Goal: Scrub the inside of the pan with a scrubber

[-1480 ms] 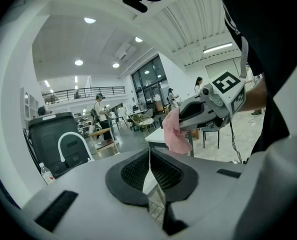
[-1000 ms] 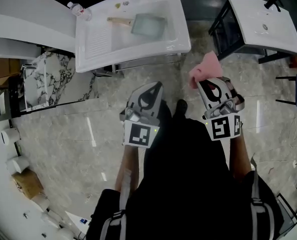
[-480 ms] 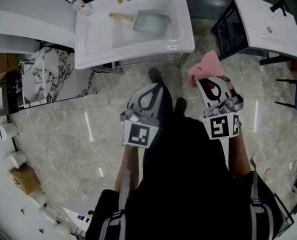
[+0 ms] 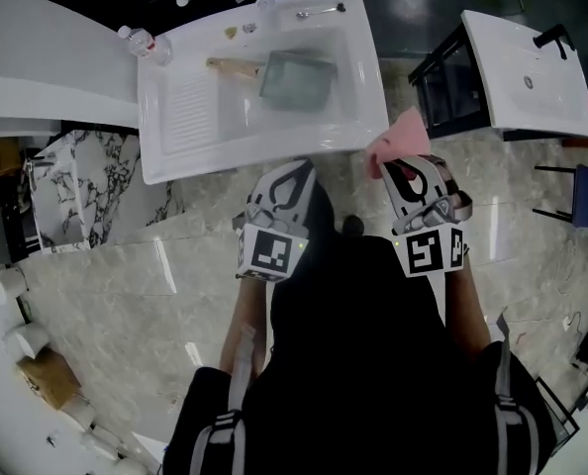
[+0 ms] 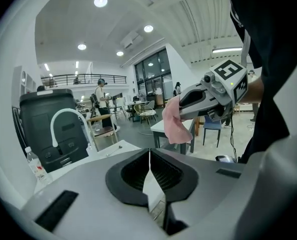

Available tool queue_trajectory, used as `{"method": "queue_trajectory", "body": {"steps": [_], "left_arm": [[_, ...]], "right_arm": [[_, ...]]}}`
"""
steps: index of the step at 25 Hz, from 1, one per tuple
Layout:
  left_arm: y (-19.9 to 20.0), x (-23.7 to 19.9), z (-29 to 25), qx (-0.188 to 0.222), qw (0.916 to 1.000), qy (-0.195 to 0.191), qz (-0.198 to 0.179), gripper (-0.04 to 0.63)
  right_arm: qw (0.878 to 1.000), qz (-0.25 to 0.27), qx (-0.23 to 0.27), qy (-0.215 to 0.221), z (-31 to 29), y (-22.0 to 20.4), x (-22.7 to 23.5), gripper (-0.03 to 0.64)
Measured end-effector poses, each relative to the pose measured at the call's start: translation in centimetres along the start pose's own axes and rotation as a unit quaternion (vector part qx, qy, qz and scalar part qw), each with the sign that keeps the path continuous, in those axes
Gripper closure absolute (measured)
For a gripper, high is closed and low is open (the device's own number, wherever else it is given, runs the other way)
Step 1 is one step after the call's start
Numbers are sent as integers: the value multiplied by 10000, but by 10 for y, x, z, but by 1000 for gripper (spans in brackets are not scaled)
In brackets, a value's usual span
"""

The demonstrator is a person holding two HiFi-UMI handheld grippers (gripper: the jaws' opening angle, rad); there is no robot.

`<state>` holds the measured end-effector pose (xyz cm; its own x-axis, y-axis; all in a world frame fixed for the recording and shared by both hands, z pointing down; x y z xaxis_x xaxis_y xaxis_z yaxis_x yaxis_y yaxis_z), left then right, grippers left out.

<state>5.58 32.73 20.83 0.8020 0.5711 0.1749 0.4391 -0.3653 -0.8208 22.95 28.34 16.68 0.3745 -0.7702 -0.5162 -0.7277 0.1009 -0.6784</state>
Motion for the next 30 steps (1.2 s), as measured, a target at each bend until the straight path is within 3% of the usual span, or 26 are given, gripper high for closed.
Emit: {"method": "queue_trajectory", "body": {"steps": [5, 10, 15, 22, 30], "left_arm": [[6, -66, -40, -61, 9994, -317, -146, 560], [-14, -122, -75, -307, 9974, -609, -250, 560], [-61, -164, -122, -761, 9938, -813, 66, 560], [-117, -215, -170, -1480, 9871, -518, 316, 560], [-180, -283, -214, -2386, 9698, -31, -510, 560]], "right_arm": [[9993, 229, -274, 48, -67, 23, 27, 577], [9984, 72, -553, 66, -118, 34, 35, 577], [9940, 255, -1009, 331, -161, 32, 34, 577], [9879, 208, -1158, 1013, -217, 19, 13, 577], [9782, 560, -1233, 1571, -278, -2, -1, 577]]}}
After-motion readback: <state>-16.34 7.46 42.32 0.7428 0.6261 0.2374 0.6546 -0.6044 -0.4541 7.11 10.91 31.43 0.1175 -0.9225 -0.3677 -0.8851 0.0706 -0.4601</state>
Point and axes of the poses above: the fingertips, and each gripper's own axes: z backward along the fingers, x to its right, y out of its top, the point moved 7 cm from there along z, backward along the fingers, and after that the axes turned 9 degrees about -x, right-handed, at the moved point
